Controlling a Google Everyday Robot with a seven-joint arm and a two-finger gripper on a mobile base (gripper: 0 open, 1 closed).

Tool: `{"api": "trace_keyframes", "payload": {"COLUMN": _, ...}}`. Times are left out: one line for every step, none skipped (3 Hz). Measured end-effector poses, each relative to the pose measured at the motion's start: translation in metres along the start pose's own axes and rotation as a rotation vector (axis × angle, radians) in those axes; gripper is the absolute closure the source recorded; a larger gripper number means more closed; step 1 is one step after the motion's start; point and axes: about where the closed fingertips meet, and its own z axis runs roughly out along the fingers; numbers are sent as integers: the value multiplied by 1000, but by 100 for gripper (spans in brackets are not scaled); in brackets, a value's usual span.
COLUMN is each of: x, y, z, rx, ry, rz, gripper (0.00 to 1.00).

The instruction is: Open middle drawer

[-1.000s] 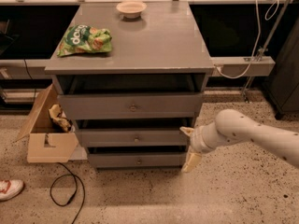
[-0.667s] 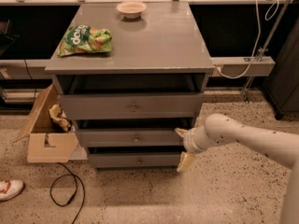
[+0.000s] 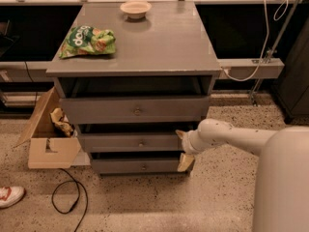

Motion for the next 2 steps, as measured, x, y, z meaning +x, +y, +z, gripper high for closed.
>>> {"api": "trace_keyframes", "payload": {"x": -7, "y": -22, "z": 13, "rx": 56, "ry": 59, "rz": -32, "gripper": 0}}
{"api": "trace_keyframes", "payload": {"x": -13, "y": -33, "z": 25, "rx": 66, "ry": 84, "rz": -50, "gripper": 0}}
